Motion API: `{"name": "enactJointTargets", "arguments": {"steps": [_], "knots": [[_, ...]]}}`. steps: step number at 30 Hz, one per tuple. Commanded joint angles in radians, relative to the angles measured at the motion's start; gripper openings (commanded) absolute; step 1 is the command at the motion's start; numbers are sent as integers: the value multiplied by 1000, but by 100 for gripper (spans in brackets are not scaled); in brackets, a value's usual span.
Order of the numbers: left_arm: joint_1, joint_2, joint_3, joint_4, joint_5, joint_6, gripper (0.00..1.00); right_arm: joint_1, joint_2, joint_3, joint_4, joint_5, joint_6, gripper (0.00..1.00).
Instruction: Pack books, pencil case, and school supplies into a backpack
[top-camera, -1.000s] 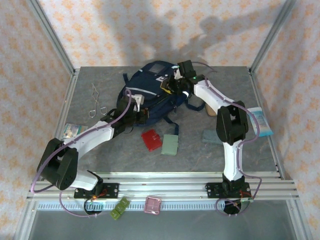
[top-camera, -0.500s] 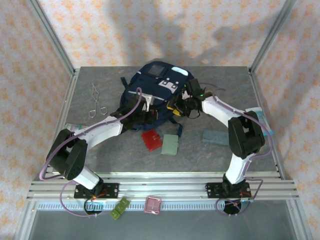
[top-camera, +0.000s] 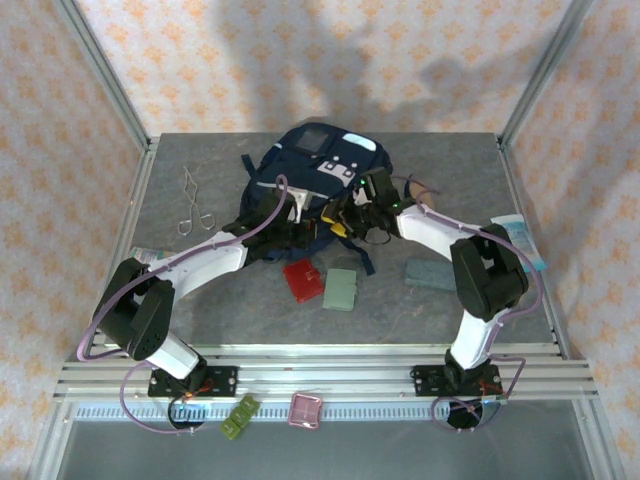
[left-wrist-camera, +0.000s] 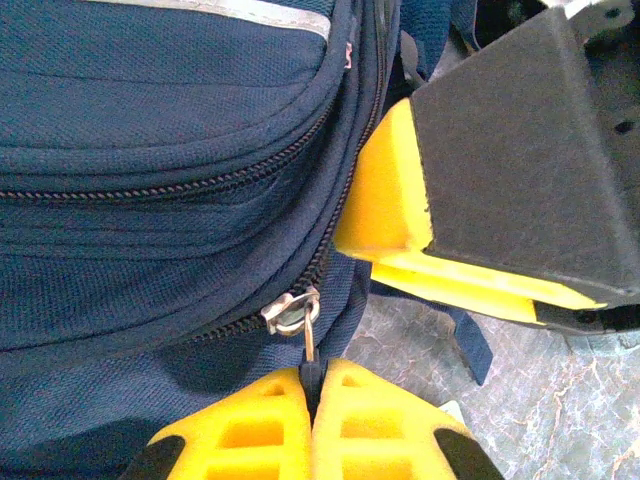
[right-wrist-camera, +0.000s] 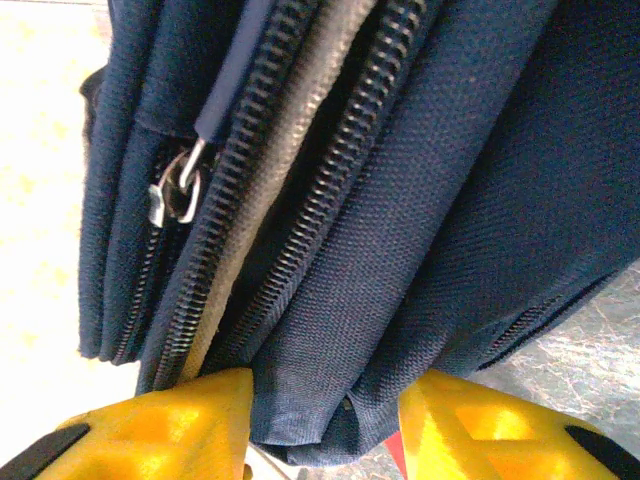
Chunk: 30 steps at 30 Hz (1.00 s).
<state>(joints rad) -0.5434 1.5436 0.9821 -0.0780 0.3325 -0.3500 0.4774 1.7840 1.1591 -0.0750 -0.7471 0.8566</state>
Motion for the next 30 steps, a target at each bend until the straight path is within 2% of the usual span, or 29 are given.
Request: {"name": "enactJointTargets", "arguments": {"steps": [1, 4, 5, 6, 7, 8, 10, 13, 17, 30], "knots": [[-32, 7, 23, 59, 62, -9, 0, 19, -61, -21, 137, 89, 15, 42], [-32, 9, 16, 80, 86, -19, 0, 20, -33, -35, 146, 119, 5, 42], [-32, 13, 20, 78, 90, -20, 0, 20, -22, -51, 174, 109, 20, 38], [-32, 16, 24, 72, 82, -20, 0, 20, -18, -70, 219, 90, 38, 27], [-32, 18, 28, 60, 66, -18, 0, 20, -26, -90, 258, 83, 50, 21], [-32, 16, 30, 50, 48, -12, 0, 21, -46, -107, 284, 84, 56, 21], [-32, 5, 16, 51, 25, -5, 0, 21, -93, -112, 268, 113, 27, 23], [-32, 2, 10, 50, 22, -2, 0, 13, -159, -102, 171, 160, -17, 35], [-32, 6, 11, 56, 26, -4, 0, 3, -219, -137, 159, 170, 7, 45], [-32, -13, 0, 69, 19, -6, 0, 7, -72, -40, 72, 64, 39, 47]]}}
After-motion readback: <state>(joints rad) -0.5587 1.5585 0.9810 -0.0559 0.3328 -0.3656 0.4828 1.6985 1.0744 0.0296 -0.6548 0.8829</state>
